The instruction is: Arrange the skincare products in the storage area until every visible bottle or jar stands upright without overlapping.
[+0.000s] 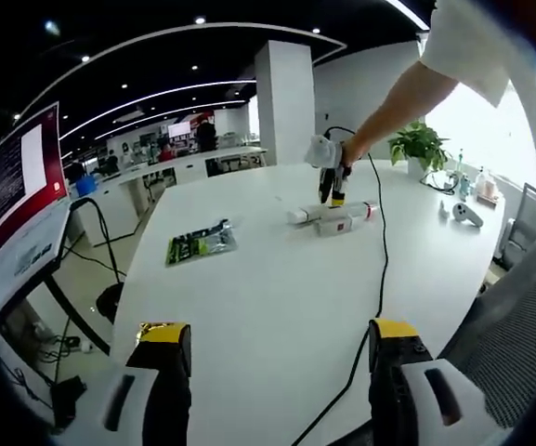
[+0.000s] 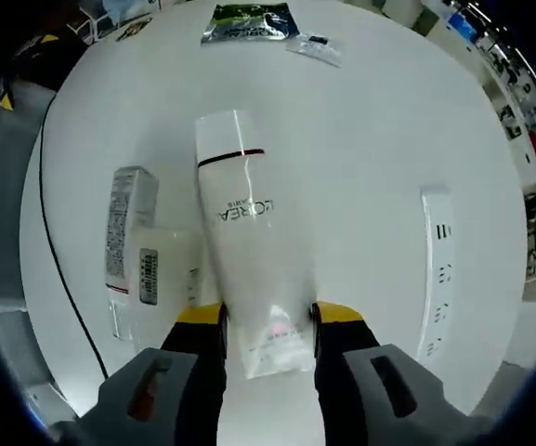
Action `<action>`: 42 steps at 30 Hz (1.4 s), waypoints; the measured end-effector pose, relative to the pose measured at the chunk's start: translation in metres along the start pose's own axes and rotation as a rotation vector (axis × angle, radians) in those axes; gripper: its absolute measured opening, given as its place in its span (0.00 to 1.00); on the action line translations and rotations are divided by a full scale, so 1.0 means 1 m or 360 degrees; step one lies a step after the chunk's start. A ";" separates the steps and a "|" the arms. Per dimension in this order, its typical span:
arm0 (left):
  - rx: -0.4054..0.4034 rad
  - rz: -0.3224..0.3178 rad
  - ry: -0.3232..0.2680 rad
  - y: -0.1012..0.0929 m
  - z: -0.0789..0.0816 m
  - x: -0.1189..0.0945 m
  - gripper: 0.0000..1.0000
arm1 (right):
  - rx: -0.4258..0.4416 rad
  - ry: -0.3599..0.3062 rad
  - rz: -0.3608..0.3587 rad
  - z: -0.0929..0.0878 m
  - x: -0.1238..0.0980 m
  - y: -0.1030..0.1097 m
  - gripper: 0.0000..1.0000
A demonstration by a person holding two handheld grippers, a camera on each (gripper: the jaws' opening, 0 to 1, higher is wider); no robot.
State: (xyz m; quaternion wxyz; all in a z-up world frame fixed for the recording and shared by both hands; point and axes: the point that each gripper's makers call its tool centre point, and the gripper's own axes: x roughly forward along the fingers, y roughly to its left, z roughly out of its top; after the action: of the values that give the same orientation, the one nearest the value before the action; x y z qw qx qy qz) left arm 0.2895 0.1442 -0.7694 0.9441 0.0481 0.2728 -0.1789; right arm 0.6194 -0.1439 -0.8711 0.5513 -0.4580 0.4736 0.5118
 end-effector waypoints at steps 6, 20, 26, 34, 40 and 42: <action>0.0006 0.0006 0.0002 0.001 0.000 0.000 0.80 | -0.0046 0.0022 0.0014 0.001 0.001 0.003 0.32; 0.0014 0.0013 0.0007 0.001 -0.001 -0.001 0.80 | -0.0011 -0.0005 -0.0038 0.004 -0.007 0.007 0.24; 0.0019 0.0011 0.0002 0.001 0.000 -0.001 0.79 | -0.0039 -0.0014 -0.0098 0.008 -0.019 0.002 0.23; 0.0026 0.0007 -0.0016 0.001 0.002 -0.002 0.79 | -0.0063 -0.0028 -0.0162 0.017 -0.040 0.003 0.22; 0.0029 0.0009 -0.0036 0.002 0.005 -0.003 0.79 | -0.0115 -0.0035 -0.0216 0.026 -0.056 0.003 0.21; 0.0032 0.0009 -0.0044 0.002 0.006 -0.003 0.79 | -0.0137 -0.0044 -0.0236 0.030 -0.063 0.005 0.21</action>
State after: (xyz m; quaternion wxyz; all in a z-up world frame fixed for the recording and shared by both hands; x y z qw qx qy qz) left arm 0.2906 0.1456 -0.7628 0.9477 0.0559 0.2577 -0.1796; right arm 0.6144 -0.1217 -0.8047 0.5739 -0.5079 0.4084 0.4958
